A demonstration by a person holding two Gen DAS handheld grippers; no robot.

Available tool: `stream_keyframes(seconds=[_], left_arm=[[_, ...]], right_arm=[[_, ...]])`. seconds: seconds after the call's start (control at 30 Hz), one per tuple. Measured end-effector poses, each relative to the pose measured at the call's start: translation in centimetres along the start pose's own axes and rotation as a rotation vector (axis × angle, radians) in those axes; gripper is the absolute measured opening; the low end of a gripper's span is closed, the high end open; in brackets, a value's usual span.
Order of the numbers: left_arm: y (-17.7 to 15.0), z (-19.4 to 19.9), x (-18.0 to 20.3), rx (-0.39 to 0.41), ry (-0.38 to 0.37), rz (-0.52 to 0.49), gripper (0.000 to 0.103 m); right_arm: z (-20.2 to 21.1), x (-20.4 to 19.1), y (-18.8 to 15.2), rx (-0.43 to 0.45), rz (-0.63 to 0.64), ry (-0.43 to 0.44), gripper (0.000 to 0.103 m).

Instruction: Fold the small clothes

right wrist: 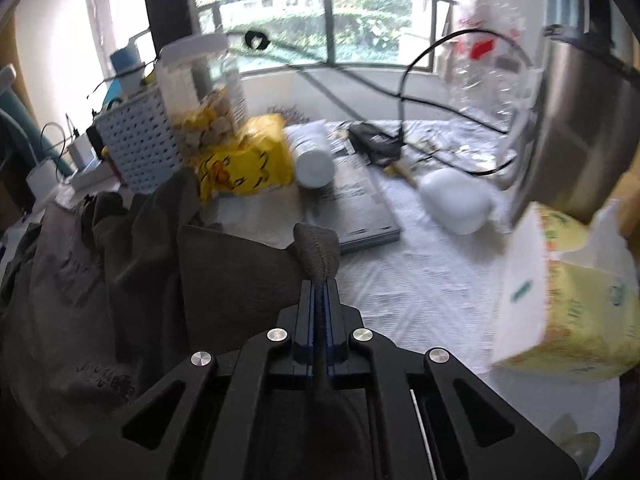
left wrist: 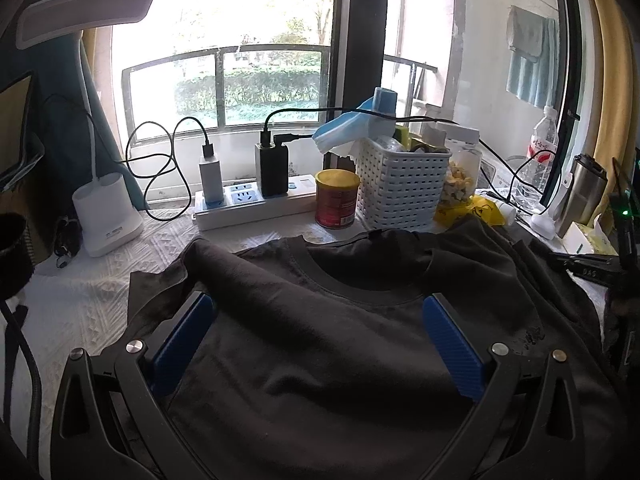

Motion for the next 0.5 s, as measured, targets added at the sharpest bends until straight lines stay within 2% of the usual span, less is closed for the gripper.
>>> stream_keyframes(seconds=[0.23,0.5], left_arm=[[0.2,0.8,0.5,0.012,-0.004,-0.011,0.103],[0.4,1.8,0.8,0.018,0.013,-0.012,0.103]], right_arm=[[2.6,3.5,-0.4,0.071,-0.097,-0.076,0.005],[4.5,5.9,-1.4,0.109,-0.151,-0.136,0.004]])
Point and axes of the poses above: each gripper's, at about its wrist camera, not at the fingertips, and z roughly against the way its jaws point, x to its right, y to its top, the point moved 2 cm from there along -z, roughly the way its jaws point, and after that the axes turned 1 degree about -z, right-handed, at the moved point
